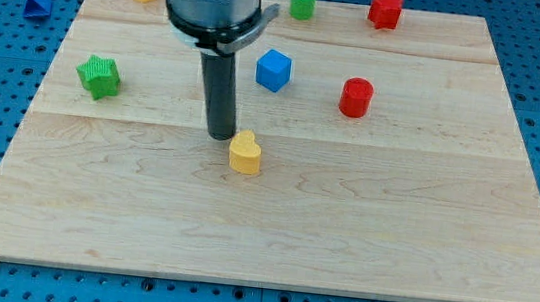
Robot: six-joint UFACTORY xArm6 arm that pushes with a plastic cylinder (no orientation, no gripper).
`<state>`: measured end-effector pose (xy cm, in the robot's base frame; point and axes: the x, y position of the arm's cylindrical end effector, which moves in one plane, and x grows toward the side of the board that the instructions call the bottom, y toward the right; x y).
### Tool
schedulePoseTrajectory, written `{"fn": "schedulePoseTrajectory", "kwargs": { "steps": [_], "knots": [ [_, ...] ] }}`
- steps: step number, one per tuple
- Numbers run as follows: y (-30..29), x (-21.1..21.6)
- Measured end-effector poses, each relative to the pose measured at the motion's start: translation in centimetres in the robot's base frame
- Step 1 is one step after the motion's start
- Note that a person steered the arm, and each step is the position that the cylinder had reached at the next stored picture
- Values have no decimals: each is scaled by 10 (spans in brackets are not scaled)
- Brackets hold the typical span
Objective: Slide the red circle to the bottom right
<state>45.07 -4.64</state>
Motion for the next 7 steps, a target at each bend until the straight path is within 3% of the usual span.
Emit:
{"fn": "schedulePoseTrajectory", "kwargs": {
  "steps": [1, 2, 3, 5, 7],
  "knots": [
    [49, 24],
    [52, 52],
    [52, 37],
    [80, -51],
    [136, -82]
  ]
}}
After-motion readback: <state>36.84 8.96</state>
